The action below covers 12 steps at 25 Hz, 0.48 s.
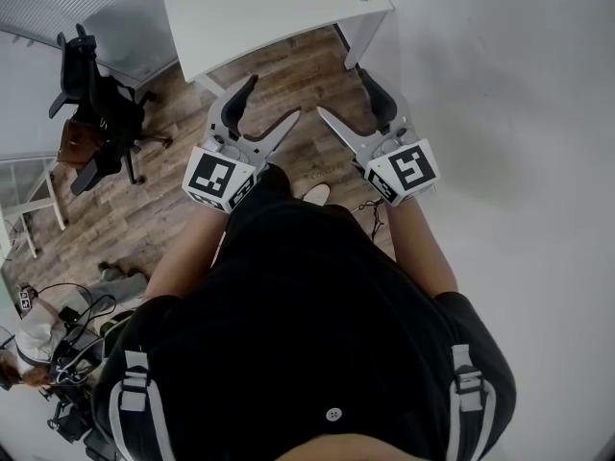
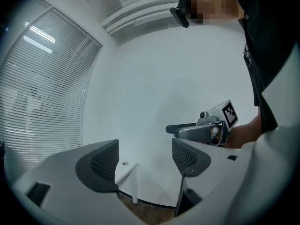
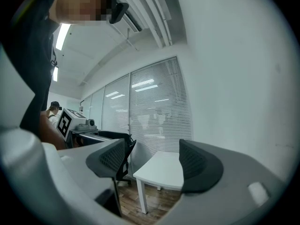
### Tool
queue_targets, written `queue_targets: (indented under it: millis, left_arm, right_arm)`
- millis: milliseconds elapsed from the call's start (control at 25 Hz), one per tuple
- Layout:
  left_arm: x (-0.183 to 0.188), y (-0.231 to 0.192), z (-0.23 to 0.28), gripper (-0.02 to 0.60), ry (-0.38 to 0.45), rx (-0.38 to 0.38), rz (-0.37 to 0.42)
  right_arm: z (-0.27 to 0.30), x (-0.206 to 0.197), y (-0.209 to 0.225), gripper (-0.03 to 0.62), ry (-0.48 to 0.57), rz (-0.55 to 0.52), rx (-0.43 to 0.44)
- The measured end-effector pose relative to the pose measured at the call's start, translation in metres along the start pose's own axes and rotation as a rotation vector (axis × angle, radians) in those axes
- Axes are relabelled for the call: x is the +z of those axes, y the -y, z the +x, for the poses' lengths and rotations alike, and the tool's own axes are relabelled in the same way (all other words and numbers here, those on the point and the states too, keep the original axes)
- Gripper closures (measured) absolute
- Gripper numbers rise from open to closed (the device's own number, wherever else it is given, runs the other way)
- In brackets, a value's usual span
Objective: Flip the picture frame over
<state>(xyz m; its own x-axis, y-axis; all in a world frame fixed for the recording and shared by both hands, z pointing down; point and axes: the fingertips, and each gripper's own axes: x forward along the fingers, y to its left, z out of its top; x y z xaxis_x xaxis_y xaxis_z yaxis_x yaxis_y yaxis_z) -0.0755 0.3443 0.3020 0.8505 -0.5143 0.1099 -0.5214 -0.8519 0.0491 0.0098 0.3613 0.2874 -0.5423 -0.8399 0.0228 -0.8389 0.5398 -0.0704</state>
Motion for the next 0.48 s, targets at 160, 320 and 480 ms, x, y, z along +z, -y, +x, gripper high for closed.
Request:
queue_targets:
  millis: [160, 320, 480]
  left_arm:
    - [-0.002, -0.005, 0.006, 0.241, -0.007, 0.010, 0.000]
    - [-0.010, -0.013, 0.015, 0.242, -0.011, 0.006, 0.001]
    - [-0.013, -0.037, 0.027, 0.242, -0.011, -0.005, -0.017]
  right_arm:
    - [0.005, -0.004, 0.009, 0.232, -0.002, 0.003, 0.003]
    - [0.015, -0.013, 0.017, 0.232, -0.006, 0.012, 0.001]
    - [0.038, -0.017, 0.028, 0.232, -0.021, 0.013, -0.002]
